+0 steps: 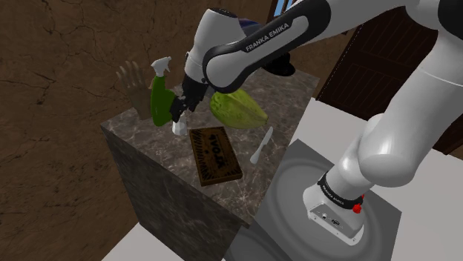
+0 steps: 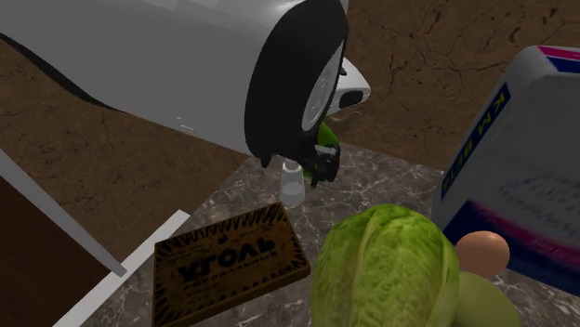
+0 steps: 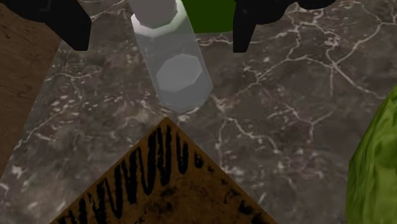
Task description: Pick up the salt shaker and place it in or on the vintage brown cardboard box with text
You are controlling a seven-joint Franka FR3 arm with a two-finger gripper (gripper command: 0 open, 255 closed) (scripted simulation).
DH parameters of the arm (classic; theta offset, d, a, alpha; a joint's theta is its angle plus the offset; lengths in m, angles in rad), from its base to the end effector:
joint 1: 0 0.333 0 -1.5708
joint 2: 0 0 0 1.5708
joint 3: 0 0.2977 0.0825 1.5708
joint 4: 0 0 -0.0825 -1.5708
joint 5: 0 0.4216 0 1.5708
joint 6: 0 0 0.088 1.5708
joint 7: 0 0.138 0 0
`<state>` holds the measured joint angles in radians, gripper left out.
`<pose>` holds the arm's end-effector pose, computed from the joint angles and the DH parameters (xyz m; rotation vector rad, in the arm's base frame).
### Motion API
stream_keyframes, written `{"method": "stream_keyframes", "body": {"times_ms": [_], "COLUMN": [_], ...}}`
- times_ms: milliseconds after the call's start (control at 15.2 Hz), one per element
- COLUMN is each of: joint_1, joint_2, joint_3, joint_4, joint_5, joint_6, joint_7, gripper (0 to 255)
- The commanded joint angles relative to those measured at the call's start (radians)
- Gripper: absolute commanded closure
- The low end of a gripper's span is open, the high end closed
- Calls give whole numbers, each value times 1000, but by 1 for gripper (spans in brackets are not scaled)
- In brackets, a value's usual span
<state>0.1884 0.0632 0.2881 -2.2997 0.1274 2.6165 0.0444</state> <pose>0.5118 0.2640 0.2727 -2.9262 -0.4830 -0.3308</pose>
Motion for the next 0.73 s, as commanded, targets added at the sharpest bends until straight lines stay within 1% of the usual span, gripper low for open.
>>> {"method": "stream_keyframes", "body": {"times_ms": [0, 594, 660], "joint_1": [2, 2, 2], "joint_2": [28, 35, 35], "joint_3": [-1, -1, -1], "joint_4": [3, 3, 3], "joint_5": [-10, -13, -13], "joint_6": [25, 31, 31], "joint_7": [5, 7, 7], "gripper": [0, 0, 255]}}
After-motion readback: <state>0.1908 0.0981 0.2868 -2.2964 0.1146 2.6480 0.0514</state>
